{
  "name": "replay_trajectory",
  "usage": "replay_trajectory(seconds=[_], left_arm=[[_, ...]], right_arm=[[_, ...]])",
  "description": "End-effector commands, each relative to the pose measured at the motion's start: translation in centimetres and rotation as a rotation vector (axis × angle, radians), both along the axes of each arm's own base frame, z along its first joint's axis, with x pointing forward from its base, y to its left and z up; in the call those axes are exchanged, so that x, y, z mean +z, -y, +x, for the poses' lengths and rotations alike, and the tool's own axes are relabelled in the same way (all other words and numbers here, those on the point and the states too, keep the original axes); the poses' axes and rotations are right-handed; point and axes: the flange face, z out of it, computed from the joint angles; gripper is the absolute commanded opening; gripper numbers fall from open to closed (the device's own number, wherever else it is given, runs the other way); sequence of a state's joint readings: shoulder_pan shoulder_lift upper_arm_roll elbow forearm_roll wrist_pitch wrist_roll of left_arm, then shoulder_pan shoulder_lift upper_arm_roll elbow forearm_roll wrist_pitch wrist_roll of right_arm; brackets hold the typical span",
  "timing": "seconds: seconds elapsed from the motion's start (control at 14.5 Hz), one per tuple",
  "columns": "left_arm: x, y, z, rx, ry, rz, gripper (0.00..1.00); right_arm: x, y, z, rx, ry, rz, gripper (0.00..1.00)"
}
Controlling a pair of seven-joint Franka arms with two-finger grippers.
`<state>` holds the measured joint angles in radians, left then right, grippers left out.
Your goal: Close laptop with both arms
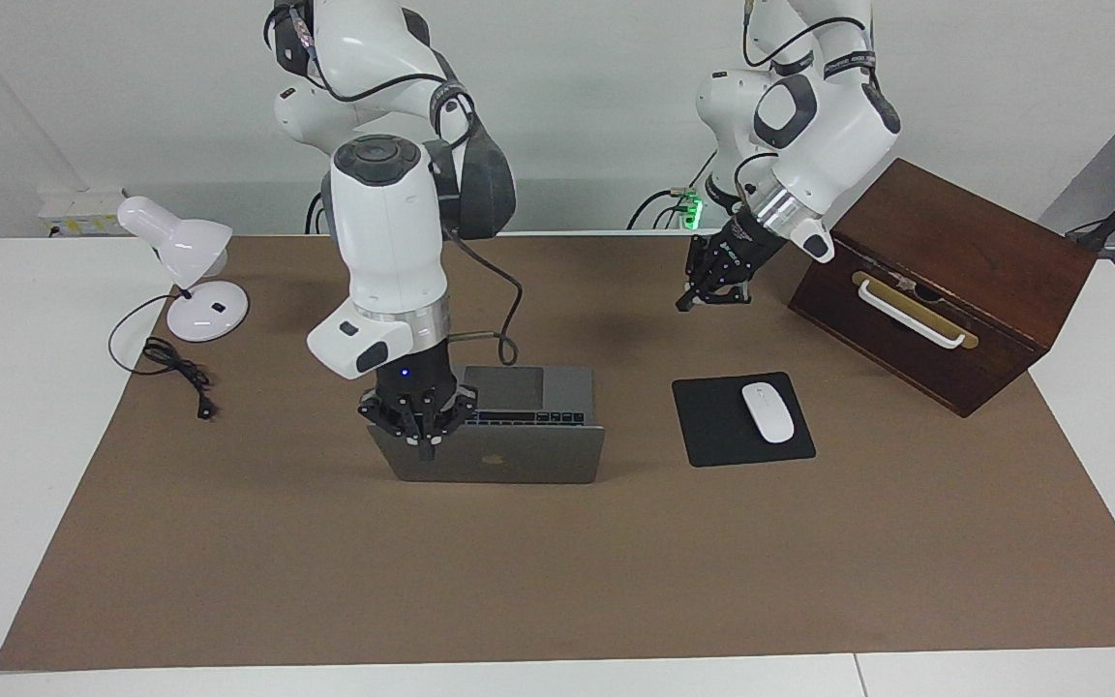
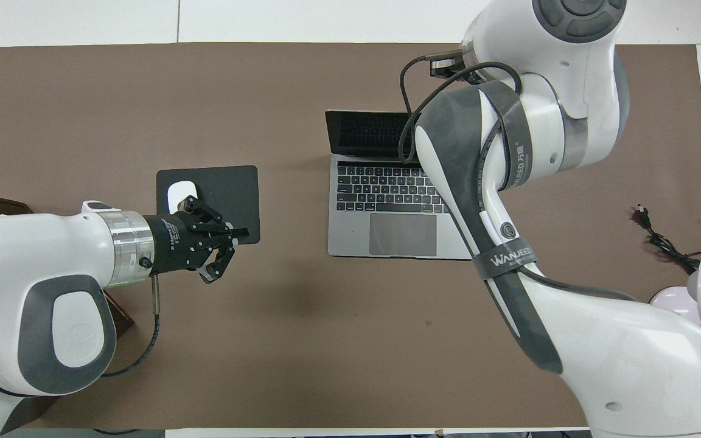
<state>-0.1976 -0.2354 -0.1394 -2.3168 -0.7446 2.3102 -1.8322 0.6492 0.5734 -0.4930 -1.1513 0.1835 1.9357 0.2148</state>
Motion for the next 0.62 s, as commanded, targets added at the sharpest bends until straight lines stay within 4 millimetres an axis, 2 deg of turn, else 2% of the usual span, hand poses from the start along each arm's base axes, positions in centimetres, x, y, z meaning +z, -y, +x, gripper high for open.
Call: replay_trajectory(seconds=[0.0, 0.07, 0.21, 0.28, 0.41, 0.55], left_arm=[[-2.1, 1.2, -2.9, 0.121, -0.002, -0.073, 0.00], [-3.1, 1.1, -3.2, 0.171, -0.026, -0.113, 0.00], [-4.1, 2.3, -4.2, 0.188, -0.041, -0.136, 0.00], [-5.0, 1.9, -4.6, 0.228, -0.052, -0.147, 0.00], [-5.7, 3.4, -5.7, 0.238, -0.017, -0.161, 0.00], [-7.2, 3.9, -5.8, 0.327, 0.006, -0.172, 0.00]], right_arm=[[-0.3, -0.5, -0.3, -0.007, -0.047, 0.007, 0.00], [-0.4, -0.6, -0.4, -0.005, -0.055, 0.007, 0.00], [-0.4, -0.5, -0.4, -0.005, -0.061, 0.005, 0.00], [-0.5, -0.5, -0.4, -0.005, -0.063, 0.005, 0.00], [-0.5, -0.5, -0.4, -0.005, -0.058, 0.008, 0.00], [-0.6, -0.5, -0.3, -0.007, -0.059, 0.011, 0.00]])
